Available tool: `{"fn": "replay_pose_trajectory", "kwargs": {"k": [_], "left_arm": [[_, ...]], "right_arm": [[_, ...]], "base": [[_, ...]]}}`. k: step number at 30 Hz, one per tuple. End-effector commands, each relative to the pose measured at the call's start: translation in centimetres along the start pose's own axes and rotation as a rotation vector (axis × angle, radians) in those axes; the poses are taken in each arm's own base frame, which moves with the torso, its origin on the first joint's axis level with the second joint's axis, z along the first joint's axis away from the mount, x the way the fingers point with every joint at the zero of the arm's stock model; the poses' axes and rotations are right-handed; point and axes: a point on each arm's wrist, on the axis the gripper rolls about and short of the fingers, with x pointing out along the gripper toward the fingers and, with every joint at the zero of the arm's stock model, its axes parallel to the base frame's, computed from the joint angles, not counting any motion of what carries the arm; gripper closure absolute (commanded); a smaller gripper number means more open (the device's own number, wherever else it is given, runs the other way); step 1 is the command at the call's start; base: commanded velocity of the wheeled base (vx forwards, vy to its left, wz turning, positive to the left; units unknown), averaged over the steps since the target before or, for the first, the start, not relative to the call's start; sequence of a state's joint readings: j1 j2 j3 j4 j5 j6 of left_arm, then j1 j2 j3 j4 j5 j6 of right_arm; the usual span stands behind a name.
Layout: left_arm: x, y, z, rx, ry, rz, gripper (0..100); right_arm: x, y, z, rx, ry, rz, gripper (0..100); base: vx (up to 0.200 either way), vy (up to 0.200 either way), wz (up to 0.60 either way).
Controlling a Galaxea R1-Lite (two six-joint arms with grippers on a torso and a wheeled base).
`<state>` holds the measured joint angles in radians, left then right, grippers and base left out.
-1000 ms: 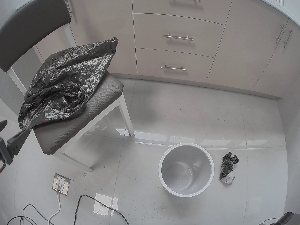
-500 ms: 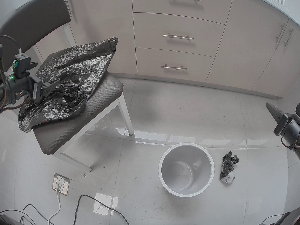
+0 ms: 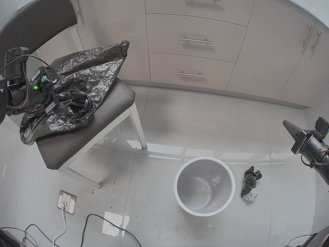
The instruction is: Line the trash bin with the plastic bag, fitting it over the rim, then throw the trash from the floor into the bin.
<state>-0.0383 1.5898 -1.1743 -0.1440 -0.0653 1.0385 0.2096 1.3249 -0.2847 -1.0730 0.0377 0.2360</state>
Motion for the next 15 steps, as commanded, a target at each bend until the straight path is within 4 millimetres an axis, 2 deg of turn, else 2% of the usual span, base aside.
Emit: {"fn": "replay_pose_trajectory", "kwargs": {"k": [1,11,15], "left_arm": [[0.5,0.2,0.1,0.001,0.007,-0.008,0],[3.2,-0.9,-0.7,-0.003,0.039,-0.061,0],[4.9,-1.4,-1.1,-0.005,0.050,-0.083,0]], "right_arm": [[0.0,0.0,0.0,0.000,0.001,0.003,100],[0.1,0.0,-0.1,0.002,0.005,0.003,100],[0.1,0.0,-0.1,0.002,0.005,0.003,100]], "base": [[0.000,0.000,0.00],[0.000,0.000,0.00],[0.000,0.000,0.00]]}}
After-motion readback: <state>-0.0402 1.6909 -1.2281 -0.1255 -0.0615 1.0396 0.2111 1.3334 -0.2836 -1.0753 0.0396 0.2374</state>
